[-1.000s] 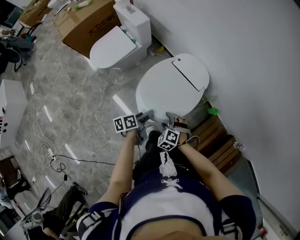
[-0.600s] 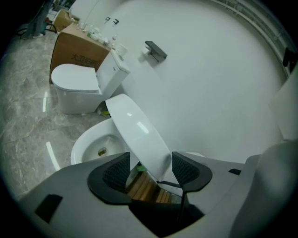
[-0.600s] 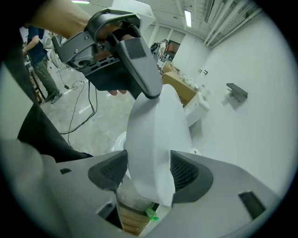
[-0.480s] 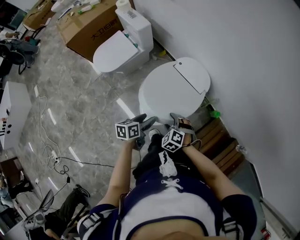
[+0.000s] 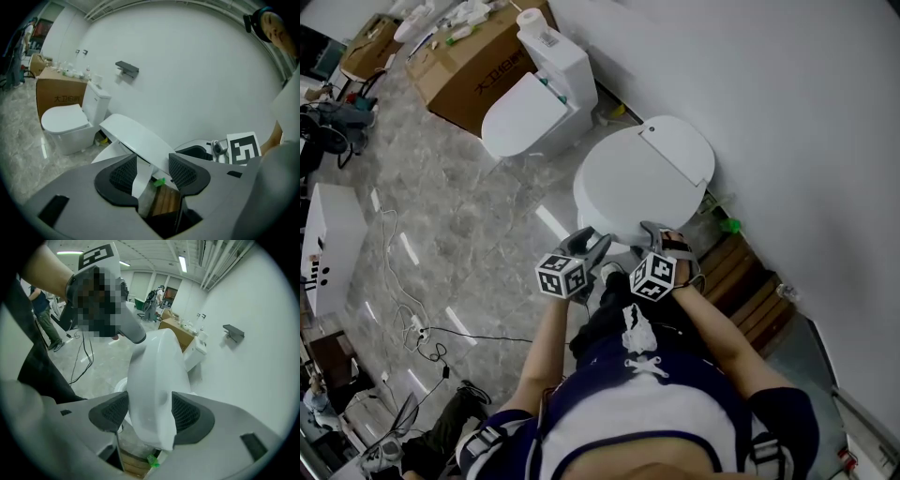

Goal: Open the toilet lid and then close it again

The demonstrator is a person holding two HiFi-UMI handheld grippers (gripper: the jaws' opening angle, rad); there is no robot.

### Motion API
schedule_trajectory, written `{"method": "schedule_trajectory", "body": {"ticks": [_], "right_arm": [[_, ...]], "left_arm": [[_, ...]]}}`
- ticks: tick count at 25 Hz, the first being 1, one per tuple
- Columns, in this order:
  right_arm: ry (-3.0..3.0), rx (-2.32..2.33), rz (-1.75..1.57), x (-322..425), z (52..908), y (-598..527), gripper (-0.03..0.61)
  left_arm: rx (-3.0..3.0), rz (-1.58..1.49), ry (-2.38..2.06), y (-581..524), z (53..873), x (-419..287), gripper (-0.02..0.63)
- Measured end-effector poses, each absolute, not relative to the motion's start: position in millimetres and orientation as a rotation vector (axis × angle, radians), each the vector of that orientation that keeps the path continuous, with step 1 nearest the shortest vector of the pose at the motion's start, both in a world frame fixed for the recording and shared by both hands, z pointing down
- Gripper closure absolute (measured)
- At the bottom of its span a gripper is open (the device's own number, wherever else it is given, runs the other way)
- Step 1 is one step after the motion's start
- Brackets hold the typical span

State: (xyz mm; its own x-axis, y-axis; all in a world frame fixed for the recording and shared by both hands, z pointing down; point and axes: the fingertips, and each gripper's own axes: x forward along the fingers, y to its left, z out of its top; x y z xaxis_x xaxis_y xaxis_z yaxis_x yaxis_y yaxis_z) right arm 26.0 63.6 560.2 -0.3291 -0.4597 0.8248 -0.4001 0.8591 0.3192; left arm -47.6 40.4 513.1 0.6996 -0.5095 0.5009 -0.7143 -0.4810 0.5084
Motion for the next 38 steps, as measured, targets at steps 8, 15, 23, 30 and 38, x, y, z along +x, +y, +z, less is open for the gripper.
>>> {"method": "schedule_trajectory", "body": {"ticks": [8, 15, 23, 30, 38], "right_arm": [[-1.991, 0.686, -0.024, 44, 540, 51, 0.316], [-2.016, 0.73, 0.004, 61, 518, 37, 0.315], [-2.045, 0.811, 0.029, 86, 491, 18, 0.316], [-2.061, 0.881, 0.039, 107, 474, 7, 0.315], [-2.058, 0.92, 0.047, 121, 461, -4, 0.31]], "left_arm": [[2.3, 0.438, -1.027, 24, 494, -31, 0.43], [2.317, 0.456, -1.032, 8, 472, -14, 0.43], [2.334, 0.45, -1.029, -13, 444, 13, 0.43], [2.347, 0.412, -1.015, -27, 427, 32, 0.43], [2.399, 0.336, -0.992, -35, 401, 40, 0.43]]}}
